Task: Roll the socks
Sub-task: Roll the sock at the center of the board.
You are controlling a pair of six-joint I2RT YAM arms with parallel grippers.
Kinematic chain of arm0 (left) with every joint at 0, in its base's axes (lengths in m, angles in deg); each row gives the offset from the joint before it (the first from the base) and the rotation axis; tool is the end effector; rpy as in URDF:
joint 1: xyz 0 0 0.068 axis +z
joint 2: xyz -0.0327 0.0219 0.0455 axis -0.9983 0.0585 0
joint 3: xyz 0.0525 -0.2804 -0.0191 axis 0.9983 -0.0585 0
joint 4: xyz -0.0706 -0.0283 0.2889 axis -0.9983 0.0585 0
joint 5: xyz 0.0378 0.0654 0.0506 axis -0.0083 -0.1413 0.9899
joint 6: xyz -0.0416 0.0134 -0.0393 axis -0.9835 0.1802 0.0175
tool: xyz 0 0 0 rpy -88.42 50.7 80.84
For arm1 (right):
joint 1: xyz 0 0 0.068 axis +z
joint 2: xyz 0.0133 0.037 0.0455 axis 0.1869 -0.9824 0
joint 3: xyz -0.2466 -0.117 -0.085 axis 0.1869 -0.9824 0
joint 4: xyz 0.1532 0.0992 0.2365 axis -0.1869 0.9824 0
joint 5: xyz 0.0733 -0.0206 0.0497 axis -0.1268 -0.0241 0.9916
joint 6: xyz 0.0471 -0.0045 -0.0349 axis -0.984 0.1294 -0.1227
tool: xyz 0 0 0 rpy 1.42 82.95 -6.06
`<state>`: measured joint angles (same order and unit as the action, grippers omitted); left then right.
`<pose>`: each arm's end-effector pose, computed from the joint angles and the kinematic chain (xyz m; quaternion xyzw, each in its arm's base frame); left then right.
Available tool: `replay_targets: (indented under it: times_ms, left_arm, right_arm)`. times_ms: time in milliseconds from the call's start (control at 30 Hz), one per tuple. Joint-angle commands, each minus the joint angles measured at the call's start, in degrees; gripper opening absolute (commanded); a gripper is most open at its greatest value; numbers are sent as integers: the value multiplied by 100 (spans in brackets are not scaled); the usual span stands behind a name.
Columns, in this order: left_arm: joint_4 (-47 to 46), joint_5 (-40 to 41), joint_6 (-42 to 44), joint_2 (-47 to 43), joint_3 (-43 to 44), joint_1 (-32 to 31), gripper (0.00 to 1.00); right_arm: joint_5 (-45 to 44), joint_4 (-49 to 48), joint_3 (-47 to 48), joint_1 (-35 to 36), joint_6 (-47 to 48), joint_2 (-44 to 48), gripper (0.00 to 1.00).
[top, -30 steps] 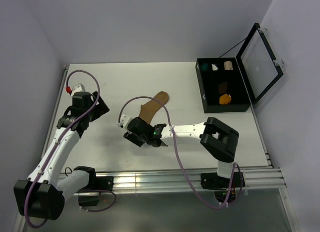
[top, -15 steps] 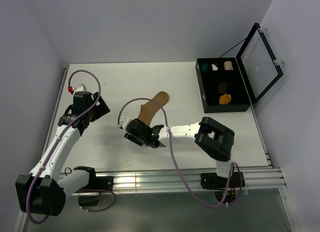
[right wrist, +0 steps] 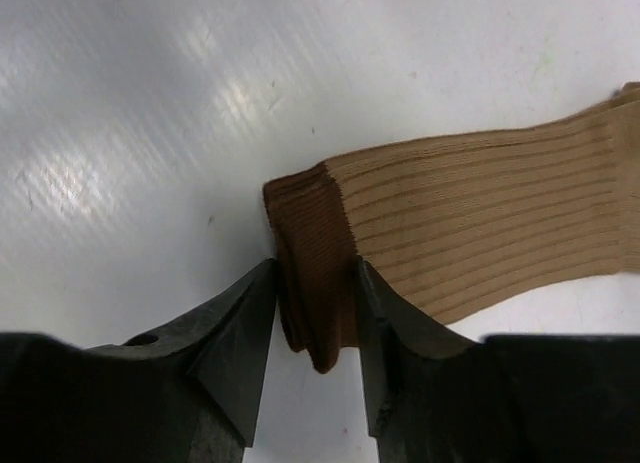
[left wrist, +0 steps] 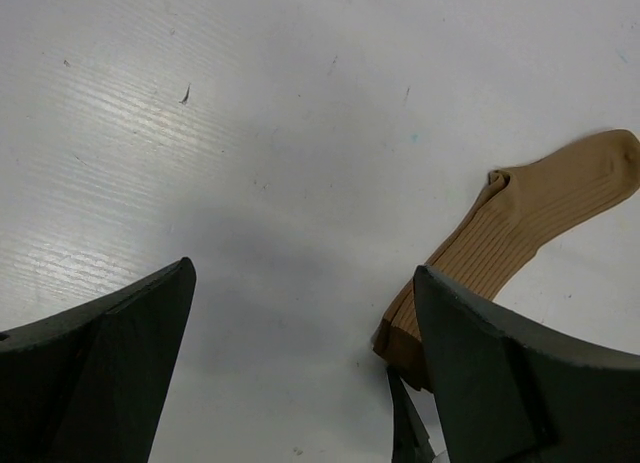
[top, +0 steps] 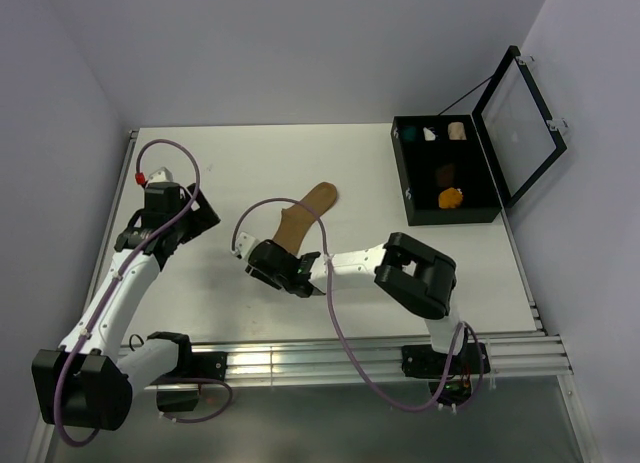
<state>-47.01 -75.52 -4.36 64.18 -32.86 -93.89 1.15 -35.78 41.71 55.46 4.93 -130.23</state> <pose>0.2581 -0.0273 0.2735 -0.2484 0.8771 -0.0938 0.4001 0.1917 0.4042 0.1255 -0.5011 0.7674 0.0669 0.3943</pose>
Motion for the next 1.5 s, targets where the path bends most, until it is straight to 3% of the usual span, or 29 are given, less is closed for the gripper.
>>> replay_targets:
  times_ms: [0,167,300,367,767,1000,1200,1467]
  left_arm:
    - [-201,-175,86,-11,92,65,96]
    - [-227,-228,86,-11,75,109,96]
    - [-262,-324,94,15,48,136,95]
    - [-306,-368,138,-2,40,136,95]
    - [-377,-781,33,-55,-92,127,93]
    - [-526,-1115,-546,-160,-496,57,90]
    - [-938,-1221,-1047,-125,-962,-232,89]
    - [-1475,-1072,-1584,533,-1199,-927,87]
  right_arm:
    - [-323,84,58,30,84,-399,44]
    - [-526,-179,-30,12,84,-539,33]
    - [-395,4,84,-49,-4,-522,6]
    - [-123,23,163,-85,-83,-382,0]
    - [3126,1393,1279,-1366,-1531,85,0]
    - [5280,1263,1509,-2306,-2315,-380,0]
    - [6204,841,1447,-2756,-2807,-811,0]
    - [6470,857,1649,-2941,-2983,-1392,0]
